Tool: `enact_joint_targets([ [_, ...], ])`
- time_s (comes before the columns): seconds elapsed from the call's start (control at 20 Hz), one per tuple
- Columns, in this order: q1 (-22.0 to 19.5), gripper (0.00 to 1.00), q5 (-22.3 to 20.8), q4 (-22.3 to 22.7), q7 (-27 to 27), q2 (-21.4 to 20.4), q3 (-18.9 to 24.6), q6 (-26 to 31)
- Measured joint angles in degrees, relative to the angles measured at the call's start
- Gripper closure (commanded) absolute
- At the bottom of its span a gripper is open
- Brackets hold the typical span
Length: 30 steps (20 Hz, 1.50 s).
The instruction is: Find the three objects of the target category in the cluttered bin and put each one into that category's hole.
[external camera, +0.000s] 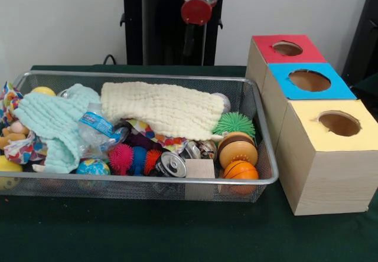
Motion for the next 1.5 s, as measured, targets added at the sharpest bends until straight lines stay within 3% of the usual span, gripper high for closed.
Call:
enact_joint_targets([
  [0.4,-9.3,0.0,-8.7,-2.8,0.0,-0.2,4.9,-0.2],
  [0.8,-18.6,0.0,-21.2,-9.1,-3.2,0.0,11.2,-0.1],
  [1.1,-28.0,0.0,-28.8,-14.4,-9.7,0.7,18.5,1.6],
  [1.5,-35.4,0.0,-34.2,-19.5,-16.8,2.1,25.0,4.9],
])
